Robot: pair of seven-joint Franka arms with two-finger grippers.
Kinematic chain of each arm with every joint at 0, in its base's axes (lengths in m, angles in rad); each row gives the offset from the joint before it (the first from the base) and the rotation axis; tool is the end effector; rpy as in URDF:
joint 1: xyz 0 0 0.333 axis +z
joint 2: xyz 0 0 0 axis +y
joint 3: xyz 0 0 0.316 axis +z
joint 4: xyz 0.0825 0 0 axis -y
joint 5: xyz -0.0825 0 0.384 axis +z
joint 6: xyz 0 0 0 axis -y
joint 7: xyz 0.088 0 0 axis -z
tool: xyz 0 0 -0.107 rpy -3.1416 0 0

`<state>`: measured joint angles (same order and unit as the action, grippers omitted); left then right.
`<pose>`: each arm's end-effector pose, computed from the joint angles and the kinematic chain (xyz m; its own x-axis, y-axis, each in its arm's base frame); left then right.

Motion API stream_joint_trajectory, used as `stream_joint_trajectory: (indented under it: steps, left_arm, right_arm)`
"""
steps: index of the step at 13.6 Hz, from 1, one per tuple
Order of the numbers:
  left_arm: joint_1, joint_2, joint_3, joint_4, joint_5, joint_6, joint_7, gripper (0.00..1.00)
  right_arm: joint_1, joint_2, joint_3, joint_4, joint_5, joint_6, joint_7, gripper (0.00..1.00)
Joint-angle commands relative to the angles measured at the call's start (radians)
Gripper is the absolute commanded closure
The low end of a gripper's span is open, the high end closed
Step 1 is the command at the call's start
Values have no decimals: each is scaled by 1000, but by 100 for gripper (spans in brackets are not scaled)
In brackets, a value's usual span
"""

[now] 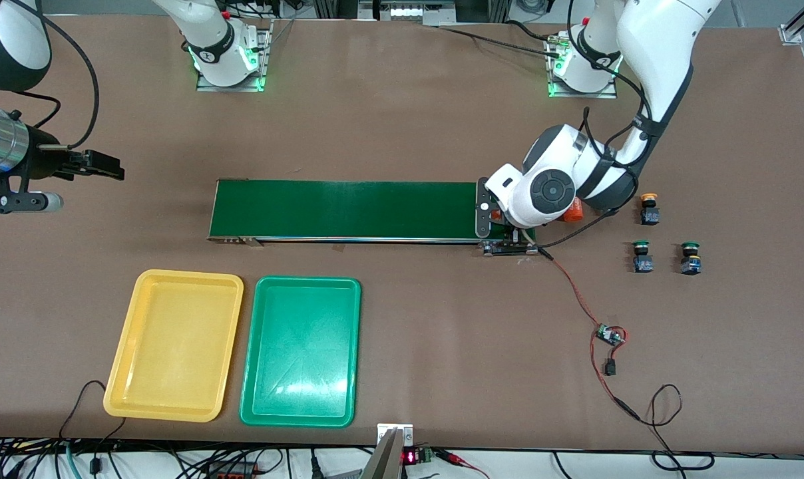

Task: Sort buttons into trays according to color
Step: 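Carry the cylinder onto the conveyor belt and open the left gripper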

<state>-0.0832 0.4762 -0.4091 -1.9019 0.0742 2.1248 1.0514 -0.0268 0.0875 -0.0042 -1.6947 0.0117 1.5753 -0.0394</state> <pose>0.5393 -0.2742 0.2515 0.0036 -0.9999 0.0095 -0.9696 -0.0011 0.2446 0.5665 -0.0162 0.5179 0.9788 0.0089 -0.2048 0.0051 -0.9998 -0.0191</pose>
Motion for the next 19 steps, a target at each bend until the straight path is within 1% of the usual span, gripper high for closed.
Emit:
stream_joint_trajectory:
  steps: [1, 2, 3, 5, 7, 8, 9, 10, 11, 13, 17, 19]
  left_arm:
    - [17, -114, 16, -11, 19, -49, 22, 0]
    - [54, -155, 39, -11, 19, -51, 25, 0]
    - [107, -187, 44, -9, 13, -49, 29, 0]
    - [219, -220, 52, -11, 10, -51, 29, 0]
    - [336, -211, 56, -11, 9, -43, 41, 0]
    - [371, -194, 59, -11, 16, -42, 35, 0]
    - [385, -173, 91, -11, 10, -40, 15, 0]
    - [385, -150, 145, -8, 6, -34, -38, 0]
    - [385, -134, 177, -8, 2, -22, -127, 0]
    - [385, -114, 208, -6, 2, -19, -358, 0]
    - [387, -50, 213, -2, 2, -14, -770, 0]
    - [385, -5, 213, -2, 7, 16, -887, 0]
  right_arm:
    - [1, 11, 1, 26, 13, -15, 1, 0]
    - [1, 11, 1, 26, 13, -15, 1, 0]
    - [1, 11, 1, 26, 13, -15, 1, 0]
    - [1, 11, 1, 26, 13, -15, 1, 0]
    - [10, 11, 1, 26, 13, -17, 3, 0]
    - [10, 11, 1, 26, 13, -17, 3, 0]
    - [10, 11, 1, 26, 13, -17, 3, 0]
    - [11, 11, 1, 26, 13, -17, 1, 0]
    - [11, 11, 1, 26, 13, -17, 1, 0]
    - [10, 11, 1, 27, 13, -15, 0, 0]
    - [10, 11, 1, 26, 13, -17, -8, 0]
    - [8, 11, 1, 26, 13, -17, -10, 0]
